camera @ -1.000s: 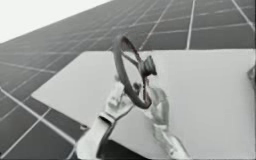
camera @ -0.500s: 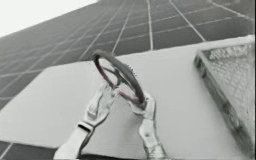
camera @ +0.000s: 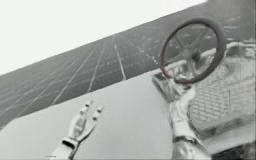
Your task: Pick up and drop off the object
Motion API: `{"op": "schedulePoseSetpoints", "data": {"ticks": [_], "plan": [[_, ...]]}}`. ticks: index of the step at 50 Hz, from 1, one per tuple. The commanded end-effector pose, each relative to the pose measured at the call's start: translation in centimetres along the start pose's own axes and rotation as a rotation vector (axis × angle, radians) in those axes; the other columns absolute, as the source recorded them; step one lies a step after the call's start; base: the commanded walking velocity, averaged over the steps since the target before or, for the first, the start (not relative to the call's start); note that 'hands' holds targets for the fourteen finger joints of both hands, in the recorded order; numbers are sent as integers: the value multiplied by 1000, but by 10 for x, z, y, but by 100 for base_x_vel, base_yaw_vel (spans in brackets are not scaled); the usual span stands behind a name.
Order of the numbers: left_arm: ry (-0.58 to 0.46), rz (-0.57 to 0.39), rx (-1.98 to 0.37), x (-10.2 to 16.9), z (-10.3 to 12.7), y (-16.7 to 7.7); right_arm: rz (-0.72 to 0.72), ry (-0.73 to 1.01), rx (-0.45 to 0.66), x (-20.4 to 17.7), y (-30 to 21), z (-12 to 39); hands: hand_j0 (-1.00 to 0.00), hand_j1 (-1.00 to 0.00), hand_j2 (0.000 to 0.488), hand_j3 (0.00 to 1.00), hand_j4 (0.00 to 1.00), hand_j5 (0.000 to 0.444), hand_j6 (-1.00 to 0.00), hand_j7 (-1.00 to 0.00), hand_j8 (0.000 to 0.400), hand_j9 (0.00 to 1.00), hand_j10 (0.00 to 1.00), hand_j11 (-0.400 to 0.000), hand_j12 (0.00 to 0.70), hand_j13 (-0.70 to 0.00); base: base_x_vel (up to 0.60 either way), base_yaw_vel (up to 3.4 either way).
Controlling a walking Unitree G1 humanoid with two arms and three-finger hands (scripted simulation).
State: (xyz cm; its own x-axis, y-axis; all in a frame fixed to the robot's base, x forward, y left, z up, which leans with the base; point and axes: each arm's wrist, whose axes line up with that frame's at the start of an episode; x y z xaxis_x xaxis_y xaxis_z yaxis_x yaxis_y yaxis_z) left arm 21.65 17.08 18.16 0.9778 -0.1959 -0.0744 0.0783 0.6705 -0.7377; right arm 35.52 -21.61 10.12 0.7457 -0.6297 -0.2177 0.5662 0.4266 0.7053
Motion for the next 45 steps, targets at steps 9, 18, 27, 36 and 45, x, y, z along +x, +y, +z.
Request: {"op": "schedulePoseSetpoints", "data": {"ticks": [9, 18, 27, 36, 45], "plan": [[13, -10, -13, -1, -1, 0, -95, -17, 7, 1, -13, 4, 0, 0, 0, 1000, 1000, 0, 0, 0, 0, 1000, 1000, -400, 0, -700, 9, -548], [13, -10, -13, -1, -1, 0, -95, -17, 7, 1, -13, 4, 0, 0, 0, 1000, 1000, 0, 0, 0, 0, 1000, 1000, -400, 0, -700, 10, -480], [13, -10, -13, -1, -1, 0, -95, -17, 7, 1, -13, 4, 0, 0, 0, 1000, 1000, 0, 0, 0, 0, 1000, 1000, -400, 0, -700, 12, -386], [13, -10, -13, -1, -1, 0, -95, -17, 7, 1, -13, 4, 0, 0, 0, 1000, 1000, 0, 0, 0, 0, 1000, 1000, -400, 0, -700, 15, -294], [13, -10, -13, -1, -1, 0, -95, -17, 7, 1, -13, 4, 0, 0, 0, 1000, 1000, 0, 0, 0, 0, 1000, 1000, -400, 0, -700, 19, -217]]}}
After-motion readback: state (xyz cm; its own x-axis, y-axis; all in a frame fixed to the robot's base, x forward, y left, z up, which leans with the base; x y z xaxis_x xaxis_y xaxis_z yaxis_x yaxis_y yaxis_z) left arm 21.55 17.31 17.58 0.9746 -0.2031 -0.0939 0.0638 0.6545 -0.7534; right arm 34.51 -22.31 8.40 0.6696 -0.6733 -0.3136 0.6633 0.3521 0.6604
